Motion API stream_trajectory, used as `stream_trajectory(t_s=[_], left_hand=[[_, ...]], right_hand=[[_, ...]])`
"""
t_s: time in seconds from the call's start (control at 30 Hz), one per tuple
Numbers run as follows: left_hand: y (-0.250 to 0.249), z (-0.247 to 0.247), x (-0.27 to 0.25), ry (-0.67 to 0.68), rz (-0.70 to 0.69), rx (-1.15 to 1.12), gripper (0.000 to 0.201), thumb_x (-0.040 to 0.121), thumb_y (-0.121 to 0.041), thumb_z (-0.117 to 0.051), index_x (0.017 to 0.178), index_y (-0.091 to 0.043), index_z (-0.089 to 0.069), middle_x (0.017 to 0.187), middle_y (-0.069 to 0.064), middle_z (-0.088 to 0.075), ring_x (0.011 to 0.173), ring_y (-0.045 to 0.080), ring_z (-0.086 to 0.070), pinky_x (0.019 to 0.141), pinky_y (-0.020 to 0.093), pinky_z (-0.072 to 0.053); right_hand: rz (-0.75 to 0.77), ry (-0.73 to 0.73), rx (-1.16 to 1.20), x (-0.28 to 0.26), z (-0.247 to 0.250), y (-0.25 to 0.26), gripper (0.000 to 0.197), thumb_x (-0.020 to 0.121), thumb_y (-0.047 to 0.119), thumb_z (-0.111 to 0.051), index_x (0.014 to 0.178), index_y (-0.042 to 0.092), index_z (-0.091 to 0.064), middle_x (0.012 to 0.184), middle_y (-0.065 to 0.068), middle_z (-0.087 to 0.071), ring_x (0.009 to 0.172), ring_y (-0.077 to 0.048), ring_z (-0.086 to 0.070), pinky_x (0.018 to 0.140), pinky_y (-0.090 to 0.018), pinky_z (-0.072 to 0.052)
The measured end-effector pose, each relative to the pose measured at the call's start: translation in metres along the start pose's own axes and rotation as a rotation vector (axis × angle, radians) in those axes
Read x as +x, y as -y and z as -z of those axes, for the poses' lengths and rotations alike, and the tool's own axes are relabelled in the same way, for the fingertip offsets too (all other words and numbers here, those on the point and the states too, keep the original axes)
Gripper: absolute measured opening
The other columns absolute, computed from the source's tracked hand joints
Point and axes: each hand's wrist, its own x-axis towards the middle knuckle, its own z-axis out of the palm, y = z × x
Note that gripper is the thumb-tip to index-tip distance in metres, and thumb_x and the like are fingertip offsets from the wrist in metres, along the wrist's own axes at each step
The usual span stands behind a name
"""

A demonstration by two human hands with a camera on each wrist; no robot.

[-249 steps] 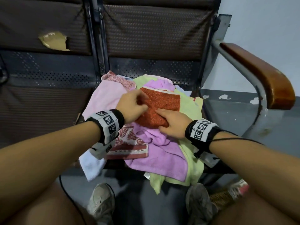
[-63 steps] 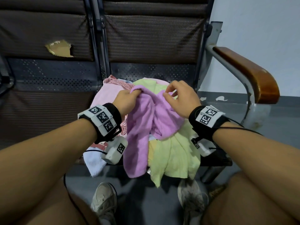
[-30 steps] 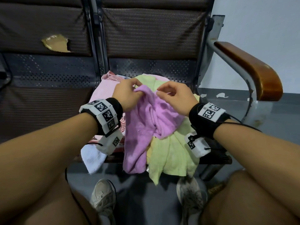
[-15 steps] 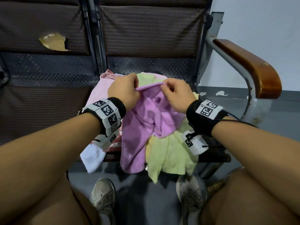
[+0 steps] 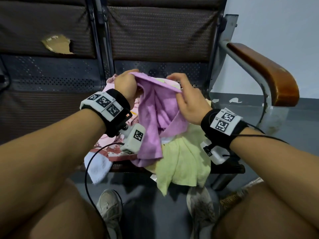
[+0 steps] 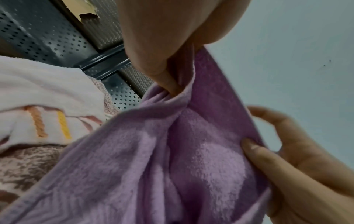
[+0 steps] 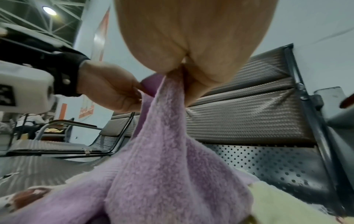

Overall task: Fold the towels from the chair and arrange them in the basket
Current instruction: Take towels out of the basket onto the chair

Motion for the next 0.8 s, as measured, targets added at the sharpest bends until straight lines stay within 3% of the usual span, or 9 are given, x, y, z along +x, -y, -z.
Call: stream_trajectory(t_s=[0.1,0.2,0.3,0.4,0.5,0.57,0.67,0.73,0.8], left_hand=[[-0.002,-0.003,0.0,-0.003,0.101,-0.119,0.029,0.098,-0.013,-0.049,0.124,-0.004,-0.058,0.086,0.003,-0.061,0.078,0.02,-0.061,0.07,0.03,-0.055],[-0.002,-0.002,0.001,-0.065,0.089,-0.203,0.035,0.097,-0.007,-0.044,0.128,-0.006,-0.061,0.089,0.01,-0.065,0.076,0.022,-0.064,0.077,0.038,-0.057],[0.002,0.001,0.0,-0.05,0.042,-0.132,0.036,0.093,0.0,-0.041,0.111,-0.01,-0.07,0.094,0.014,-0.07,0.086,0.028,-0.068,0.08,0.041,-0.058],[-0.004,-0.002,0.002,-0.038,-0.008,0.045,0.029,0.094,-0.01,-0.043,0.097,-0.02,-0.069,0.091,0.003,-0.068,0.087,0.021,-0.065,0.082,0.04,-0.057],[-0.007,-0.002,0.004,-0.046,-0.049,0.151,0.029,0.094,-0.011,-0.044,0.109,-0.01,-0.069,0.099,0.004,-0.066,0.089,0.022,-0.064,0.089,0.043,-0.057],[-0.006,-0.001,0.005,-0.08,-0.043,0.063,0.034,0.093,-0.002,-0.04,0.109,-0.001,-0.07,0.103,0.016,-0.07,0.094,0.032,-0.069,0.085,0.046,-0.059],[-0.012,0.006,0.003,-0.147,-0.061,-0.187,0.035,0.093,0.005,-0.036,0.096,-0.002,-0.07,0.094,0.027,-0.069,0.084,0.039,-0.07,0.062,0.037,-0.061],[-0.016,0.013,0.005,-0.194,-0.072,-0.236,0.033,0.094,0.004,-0.036,0.099,-0.002,-0.069,0.093,0.027,-0.069,0.078,0.036,-0.071,0.056,0.032,-0.058],[-0.014,0.018,0.007,-0.207,-0.078,-0.25,0.031,0.094,0.005,-0.037,0.103,-0.001,-0.066,0.094,0.025,-0.068,0.078,0.033,-0.071,0.057,0.032,-0.058]], right_hand=[[0.056,0.286,-0.12,-0.005,-0.008,0.004,0.047,0.084,-0.005,-0.038,0.119,0.022,-0.054,0.094,0.001,-0.067,0.076,-0.023,-0.061,0.066,-0.03,-0.046],[-0.071,0.503,-0.388,-0.007,-0.01,-0.005,0.033,0.084,0.003,-0.048,0.101,0.024,-0.068,0.078,0.012,-0.06,0.083,-0.023,-0.062,0.064,-0.025,-0.038],[-0.166,0.46,-0.455,-0.006,-0.007,-0.011,0.032,0.084,0.007,-0.054,0.097,0.03,-0.072,0.093,0.007,-0.067,0.089,-0.021,-0.063,0.069,-0.023,-0.038],[0.001,0.342,-0.315,-0.002,-0.012,0.002,0.05,0.08,-0.003,-0.052,0.113,0.028,-0.072,0.092,0.004,-0.065,0.084,-0.017,-0.051,0.067,-0.023,-0.036],[0.157,0.336,-0.218,0.001,-0.025,0.023,0.046,0.081,-0.001,-0.055,0.12,0.021,-0.068,0.094,-0.002,-0.066,0.085,-0.02,-0.05,0.07,-0.025,-0.038],[0.096,0.471,-0.215,-0.001,-0.033,0.027,0.037,0.082,0.0,-0.055,0.113,0.016,-0.067,0.102,-0.006,-0.07,0.092,-0.026,-0.06,0.079,-0.031,-0.047],[-0.098,0.738,-0.483,-0.003,-0.039,0.018,0.025,0.085,0.004,-0.058,0.1,0.021,-0.07,0.092,0.004,-0.067,0.092,-0.023,-0.066,0.08,-0.031,-0.053],[-0.193,0.71,-0.61,0.002,-0.034,0.007,0.019,0.087,0.011,-0.062,0.099,0.022,-0.07,0.094,0.002,-0.068,0.09,-0.025,-0.067,0.082,-0.033,-0.056],[-0.248,0.543,-0.597,0.009,-0.026,0.0,0.023,0.086,0.009,-0.061,0.098,0.025,-0.072,0.097,0.002,-0.07,0.086,-0.022,-0.066,0.08,-0.032,-0.055]])
